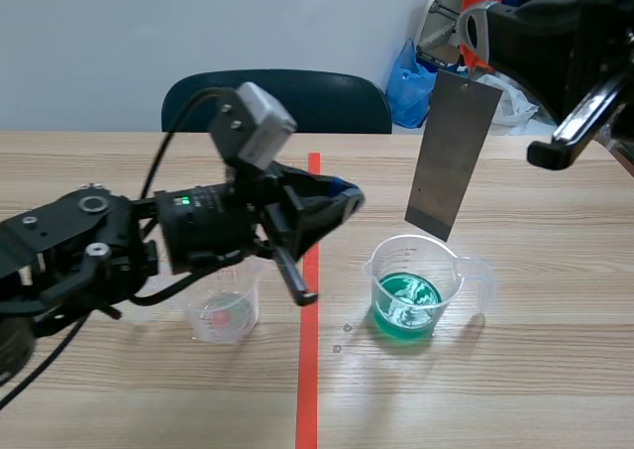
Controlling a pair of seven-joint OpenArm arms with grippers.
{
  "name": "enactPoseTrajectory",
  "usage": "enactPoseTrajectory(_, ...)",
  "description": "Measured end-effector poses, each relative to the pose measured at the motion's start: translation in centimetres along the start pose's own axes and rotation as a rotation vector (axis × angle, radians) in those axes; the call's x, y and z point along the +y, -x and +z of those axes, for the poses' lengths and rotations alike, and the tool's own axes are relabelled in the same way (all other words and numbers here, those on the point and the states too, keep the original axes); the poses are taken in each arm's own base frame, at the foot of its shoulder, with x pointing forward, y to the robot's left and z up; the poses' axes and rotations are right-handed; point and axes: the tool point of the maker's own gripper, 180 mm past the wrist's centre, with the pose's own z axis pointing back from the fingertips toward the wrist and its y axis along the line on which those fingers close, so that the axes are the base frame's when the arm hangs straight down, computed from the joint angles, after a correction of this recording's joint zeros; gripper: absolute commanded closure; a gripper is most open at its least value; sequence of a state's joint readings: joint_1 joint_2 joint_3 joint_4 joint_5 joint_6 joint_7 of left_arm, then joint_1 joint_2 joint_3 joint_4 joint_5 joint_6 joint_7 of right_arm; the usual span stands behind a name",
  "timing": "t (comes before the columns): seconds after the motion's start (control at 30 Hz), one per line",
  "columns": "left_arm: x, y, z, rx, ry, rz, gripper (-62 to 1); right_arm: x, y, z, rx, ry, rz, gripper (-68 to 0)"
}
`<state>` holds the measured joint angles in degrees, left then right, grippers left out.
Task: Do the redox reaction experiment
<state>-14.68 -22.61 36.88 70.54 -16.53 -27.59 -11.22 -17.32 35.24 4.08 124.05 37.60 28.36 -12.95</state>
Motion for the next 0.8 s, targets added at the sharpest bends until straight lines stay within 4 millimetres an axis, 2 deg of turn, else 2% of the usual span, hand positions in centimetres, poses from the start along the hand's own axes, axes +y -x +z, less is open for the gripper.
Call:
enactPoseTrajectory(0.1,2.4,0.5,3.9,0.028,-0.075,-0.035,-1.9,0.0,0.0,0.0,0.000,0.000,0.000,-0.6)
enactPoseTrajectory(0.2,3.8,0.3,8.4,0.058,-0.136,-0.079,-1.9,0.0,0.0,0.0,0.000,0.000,0.000,-0.6)
enactPoseTrajectory(0.33,4.2,-0.2,14.1,0.092,-0.203,-0.117,-1.9,0.0,0.0,0.0,0.000,0.000,0.000,-0.6)
enactPoseTrajectory(0.43,4.0,0.3,18.4,0.122,-0.276,-0.101,-1.9,0.0,0.0,0.0,0.000,0.000,0.000,-0.6)
enactPoseTrajectory(0.57,2.5,1.4,24.3,0.157,-0.381,-0.038,-1.9,0.0,0.0,0.0,-0.003,0.000,0.000,-0.6)
enactPoseTrajectory(0.67,0.3,2.3,28.1,0.199,-0.441,-0.005,-1.9,0.0,-0.1,0.0,-0.003,0.000,0.000,-0.6)
enactPoseTrajectory(0.8,-3.6,3.1,32.0,0.271,-0.485,-0.001,-1.9,0.0,-0.1,0.0,-0.003,0.000,0.000,-0.6)
